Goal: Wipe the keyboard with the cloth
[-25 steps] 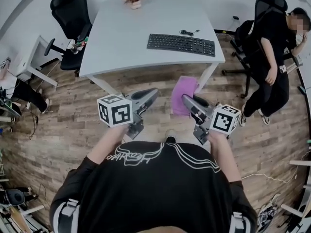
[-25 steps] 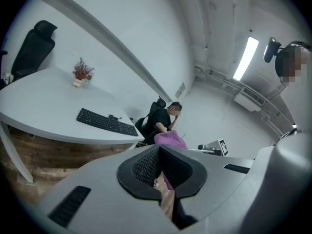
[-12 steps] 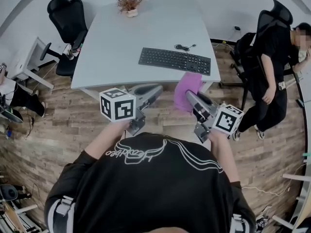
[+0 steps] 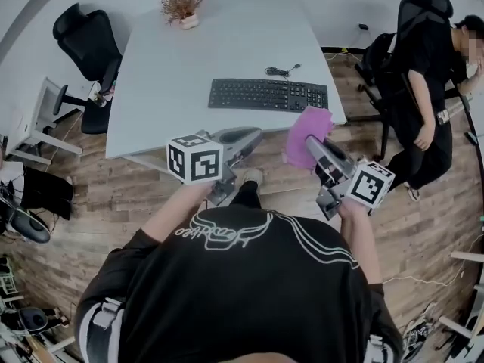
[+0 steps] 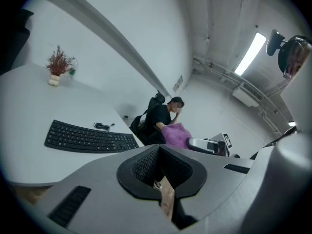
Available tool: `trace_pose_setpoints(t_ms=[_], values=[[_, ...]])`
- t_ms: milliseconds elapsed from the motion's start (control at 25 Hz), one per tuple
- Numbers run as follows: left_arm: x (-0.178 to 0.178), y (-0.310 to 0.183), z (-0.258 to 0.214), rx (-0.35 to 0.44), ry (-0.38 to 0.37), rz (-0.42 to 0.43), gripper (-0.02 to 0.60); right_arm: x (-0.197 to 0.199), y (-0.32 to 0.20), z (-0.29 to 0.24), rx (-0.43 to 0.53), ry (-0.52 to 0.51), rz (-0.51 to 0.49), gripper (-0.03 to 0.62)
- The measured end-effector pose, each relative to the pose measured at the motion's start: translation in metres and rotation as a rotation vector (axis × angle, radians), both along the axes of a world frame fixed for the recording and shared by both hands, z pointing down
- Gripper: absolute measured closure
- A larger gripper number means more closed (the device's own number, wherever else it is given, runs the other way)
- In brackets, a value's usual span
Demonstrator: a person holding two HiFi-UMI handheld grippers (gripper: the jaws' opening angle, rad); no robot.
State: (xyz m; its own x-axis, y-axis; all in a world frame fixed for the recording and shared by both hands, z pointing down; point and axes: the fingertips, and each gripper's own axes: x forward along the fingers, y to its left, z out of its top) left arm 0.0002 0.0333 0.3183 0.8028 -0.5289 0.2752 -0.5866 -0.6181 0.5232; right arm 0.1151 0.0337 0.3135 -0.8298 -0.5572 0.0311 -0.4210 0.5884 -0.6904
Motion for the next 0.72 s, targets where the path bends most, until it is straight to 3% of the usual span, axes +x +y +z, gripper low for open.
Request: trace_pose_setpoints(t_ms=[400, 720], values=[[-0.001, -0.091, 0.030, -0.065, -0.039, 0.055, 0.578, -0.003, -0.080, 0.032, -0.094, -0.021, 0.062, 0.533], [-0.024, -0.154, 0.058, -0.149, -0.026, 0.029, 0.578, -0.023, -0.142, 0.052, -0.153, -0.012, 0.050, 0.533]])
